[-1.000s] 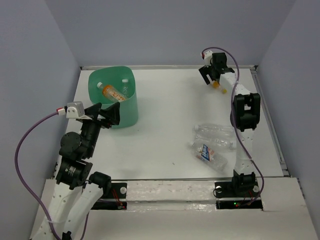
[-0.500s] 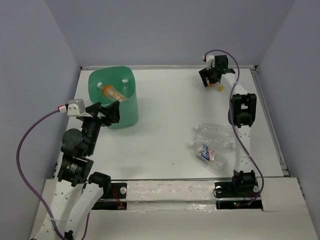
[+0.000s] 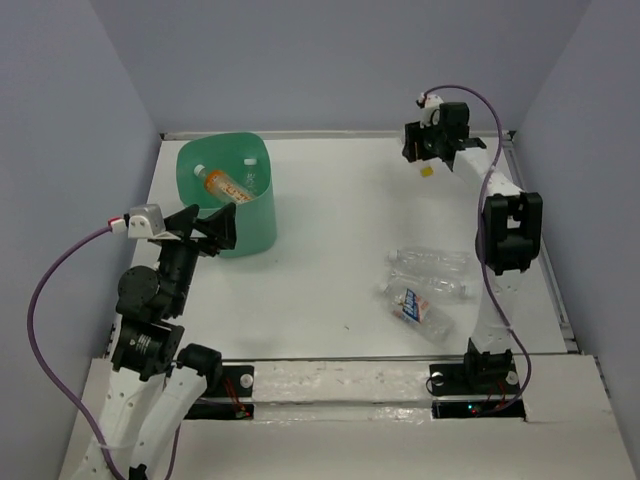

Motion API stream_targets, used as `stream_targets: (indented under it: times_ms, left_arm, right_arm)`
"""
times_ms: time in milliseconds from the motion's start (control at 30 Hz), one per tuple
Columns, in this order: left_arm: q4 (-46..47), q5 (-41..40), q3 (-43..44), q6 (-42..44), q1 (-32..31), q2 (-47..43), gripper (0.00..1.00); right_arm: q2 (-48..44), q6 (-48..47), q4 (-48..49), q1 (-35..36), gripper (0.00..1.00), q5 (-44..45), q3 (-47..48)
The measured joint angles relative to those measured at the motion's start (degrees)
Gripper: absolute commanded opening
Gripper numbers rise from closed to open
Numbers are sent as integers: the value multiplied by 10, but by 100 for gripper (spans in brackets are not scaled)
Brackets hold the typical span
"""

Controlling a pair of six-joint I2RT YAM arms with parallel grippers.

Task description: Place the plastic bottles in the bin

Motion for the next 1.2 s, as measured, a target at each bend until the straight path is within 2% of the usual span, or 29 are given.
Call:
stream_targets:
  times_ms: [67,200,333,433,600,800,833,900,967,1200]
  left_arm:
    - [2,0,-1,0,0,-14,99]
    - [4,-3,-5,-1,0,-36,99]
    - [4,-10,-10,-20,-2,-56,99]
    - [-2,-14,-13,-37,-9,-76,99]
    - [-42,-24,-13,-60,-28,-112,99]
    - [-124,-26,-9,-92,-52,-165,99]
    - [-135,-26,-6,-97,-55,-171,99]
    - [-143,-21,-3,-104,-58,-175,99]
    - [-148,-9,-5,-111,-60,-175,99]
    - [-137,72,-43,-132,-63,-171,99]
  right_arm:
    - [-70,18,24,34,49,-3,-22]
    - [-222,61,132,176,49,-21,-38]
    - [-280,122,236,333,49,-57,-9]
    - [-244,157,272,385,49,-68,53]
    - [-92,197,285,416,49,-53,195]
    - [116,240,240,442,50,-26,344]
    - [126,244,237,443,63,-24,347]
    - [155,255,227,449,82,-18,349]
    - [163,261,215,453,95,-9,348]
    - [139,249,214,465,96,11,346]
